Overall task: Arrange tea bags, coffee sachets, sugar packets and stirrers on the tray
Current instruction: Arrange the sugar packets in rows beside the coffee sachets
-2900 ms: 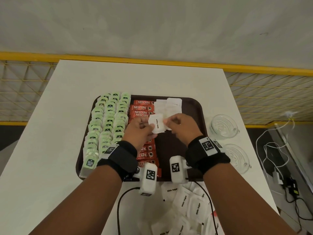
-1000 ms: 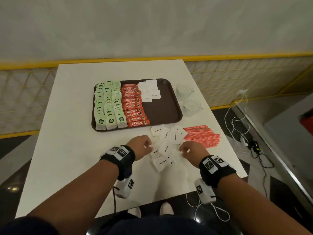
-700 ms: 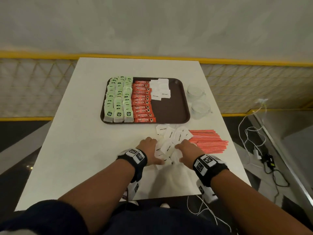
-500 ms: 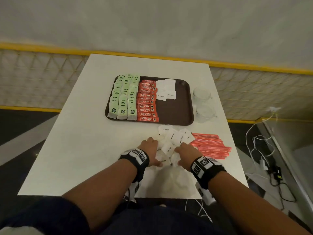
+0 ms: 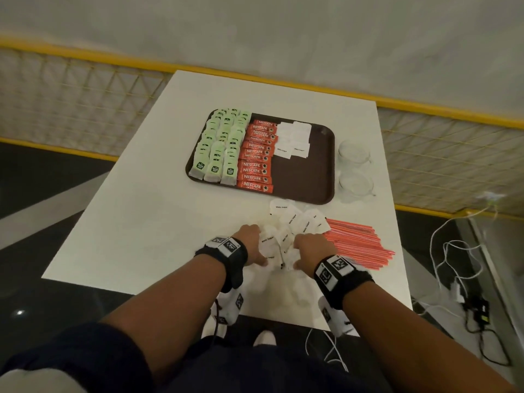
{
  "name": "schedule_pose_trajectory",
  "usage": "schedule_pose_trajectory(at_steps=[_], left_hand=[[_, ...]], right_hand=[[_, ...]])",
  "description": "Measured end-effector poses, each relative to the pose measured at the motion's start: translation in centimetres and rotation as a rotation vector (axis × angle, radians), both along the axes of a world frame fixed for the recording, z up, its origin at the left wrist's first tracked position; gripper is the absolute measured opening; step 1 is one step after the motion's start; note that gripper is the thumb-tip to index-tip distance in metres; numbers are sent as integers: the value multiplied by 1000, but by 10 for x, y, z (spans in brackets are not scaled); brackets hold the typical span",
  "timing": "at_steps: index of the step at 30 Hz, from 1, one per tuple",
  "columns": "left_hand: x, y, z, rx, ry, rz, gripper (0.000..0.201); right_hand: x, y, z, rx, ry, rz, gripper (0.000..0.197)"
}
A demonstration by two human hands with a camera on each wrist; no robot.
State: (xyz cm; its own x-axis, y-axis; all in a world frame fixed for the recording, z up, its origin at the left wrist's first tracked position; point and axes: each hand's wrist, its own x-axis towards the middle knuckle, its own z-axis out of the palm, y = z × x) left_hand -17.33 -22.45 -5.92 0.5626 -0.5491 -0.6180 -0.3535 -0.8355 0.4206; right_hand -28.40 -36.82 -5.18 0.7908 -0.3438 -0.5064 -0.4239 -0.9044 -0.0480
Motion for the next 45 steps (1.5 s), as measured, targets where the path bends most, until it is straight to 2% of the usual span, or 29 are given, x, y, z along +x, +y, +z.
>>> schedule_pose_trajectory(at_steps=[6,15,20,24,29,33,36,38,41,45], left_hand=[[-8,6,-7,-14,-6,38,70],[-19,13,-1,-18,-41,89,67],[-23,18,4,-5,-55,109,54],[-21,26,6,-18,-35,133,39],[-18,35,14,-118,-28,212,23],[-15,40,23,-116,31,226,13],[-13,41,27,-198,134,332,8],[-14,43,31,-297,265,473,2],[-16,44,40,-398,330,598,12],[-15,41,54,-555,454,714,12]], right_hand=[[-4,5,0,-95,-15,30,43],[-13,12,2,-115,-93,45,36],[-18,13,1,-119,-96,35,35],[-20,9,5,-55,-106,15,39],[-18,3,13,83,-181,-59,24],[-18,-1,18,199,-240,-100,22],[-18,-4,19,334,-321,-162,30],[-18,-6,23,372,-373,-160,30],[-14,-10,28,468,-473,-207,26],[-2,-16,40,648,-593,-310,28]])
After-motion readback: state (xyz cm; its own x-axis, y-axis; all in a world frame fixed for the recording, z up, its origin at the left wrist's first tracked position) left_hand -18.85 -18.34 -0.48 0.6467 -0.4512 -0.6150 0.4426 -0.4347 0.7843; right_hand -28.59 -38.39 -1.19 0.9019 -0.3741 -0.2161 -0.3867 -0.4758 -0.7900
